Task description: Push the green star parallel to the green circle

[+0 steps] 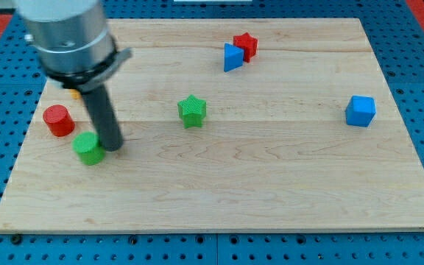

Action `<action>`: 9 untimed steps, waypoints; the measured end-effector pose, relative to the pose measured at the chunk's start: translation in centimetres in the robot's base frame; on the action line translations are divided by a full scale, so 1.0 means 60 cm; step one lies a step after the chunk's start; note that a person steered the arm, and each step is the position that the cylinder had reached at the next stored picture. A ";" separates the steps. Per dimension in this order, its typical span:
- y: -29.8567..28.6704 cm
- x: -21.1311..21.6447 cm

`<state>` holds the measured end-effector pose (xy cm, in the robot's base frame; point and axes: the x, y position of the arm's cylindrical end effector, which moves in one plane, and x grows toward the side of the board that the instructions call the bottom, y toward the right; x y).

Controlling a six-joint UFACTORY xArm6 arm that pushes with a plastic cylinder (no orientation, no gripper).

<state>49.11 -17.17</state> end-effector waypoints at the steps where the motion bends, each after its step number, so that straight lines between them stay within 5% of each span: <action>1: -0.040 0.006; 3: 0.295 -0.047; 4: 0.380 -0.091; 5: 0.324 -0.152; 7: 0.244 -0.038; 9: 0.281 -0.143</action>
<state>40.56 -0.33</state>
